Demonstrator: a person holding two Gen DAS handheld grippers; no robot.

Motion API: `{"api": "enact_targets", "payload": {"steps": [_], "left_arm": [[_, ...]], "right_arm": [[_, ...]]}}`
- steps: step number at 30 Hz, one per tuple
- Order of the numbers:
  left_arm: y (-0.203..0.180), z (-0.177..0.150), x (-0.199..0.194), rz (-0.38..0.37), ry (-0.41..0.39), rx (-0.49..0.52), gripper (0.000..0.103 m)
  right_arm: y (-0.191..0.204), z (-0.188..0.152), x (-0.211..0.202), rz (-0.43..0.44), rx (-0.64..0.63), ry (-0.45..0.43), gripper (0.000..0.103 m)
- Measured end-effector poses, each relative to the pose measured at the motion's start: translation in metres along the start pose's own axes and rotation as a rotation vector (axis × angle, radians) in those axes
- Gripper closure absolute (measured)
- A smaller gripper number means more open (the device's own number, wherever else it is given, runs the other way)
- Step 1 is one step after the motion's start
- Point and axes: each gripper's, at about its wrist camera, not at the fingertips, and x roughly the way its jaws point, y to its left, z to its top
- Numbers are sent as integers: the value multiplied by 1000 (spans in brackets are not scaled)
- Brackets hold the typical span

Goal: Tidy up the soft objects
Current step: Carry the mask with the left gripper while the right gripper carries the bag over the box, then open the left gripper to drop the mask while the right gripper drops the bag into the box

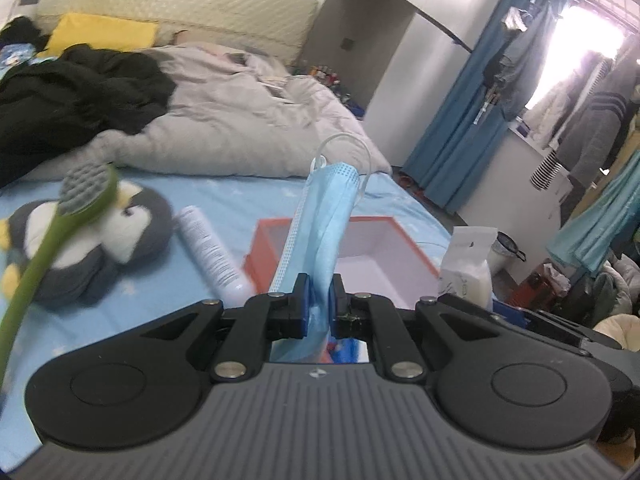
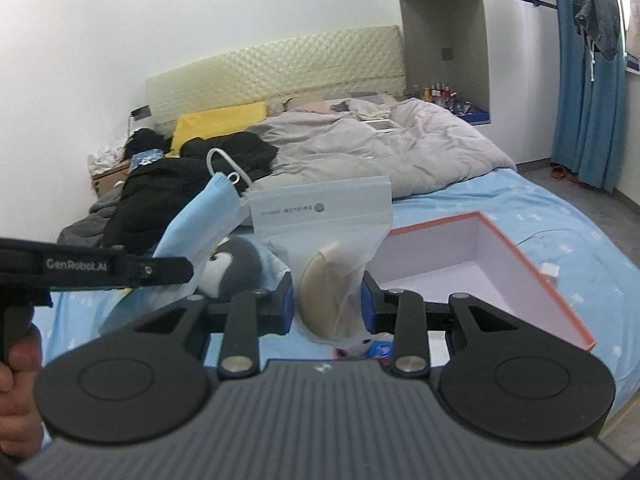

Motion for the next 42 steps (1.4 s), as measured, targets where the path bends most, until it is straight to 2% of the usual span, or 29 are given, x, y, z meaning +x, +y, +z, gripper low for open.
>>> {"api": "enact_targets", "payload": {"steps": [5,10,19,25,31,33,34,35,36,42], "left_arm": [[-25,12,43,-35,46,28,91],[-38,19,102,-44,130,39,91],[-44,14,213,-22,257,66,91],[-34,6,269,8,338,79,91],[-24,4,289,35,366,68,90],[-23,4,289,40,374,73,86],[-23,3,288,36,372,79,79],[-24,3,286,32,368,85,72],[-25,3,281,31,359,91,70],[-31,14,243,19,309,121,69]], "right_arm": [[-30,10,21,-39,32,32,67],[-63,7,53,-68,84,99,67],[-122,-23,119,-117,148,239,67],[-140,-39,155,-120,162,298,67],[-146,-46,176,-130,165,331,64],[-145,-47,179,-136,159,342,62],[-145,-46,179,-135,156,346,57],[-143,-46,177,-135,159,346,56],[-143,-45,176,-137,162,341,55],[-139,-34,145,-135,199,283,55]]}}
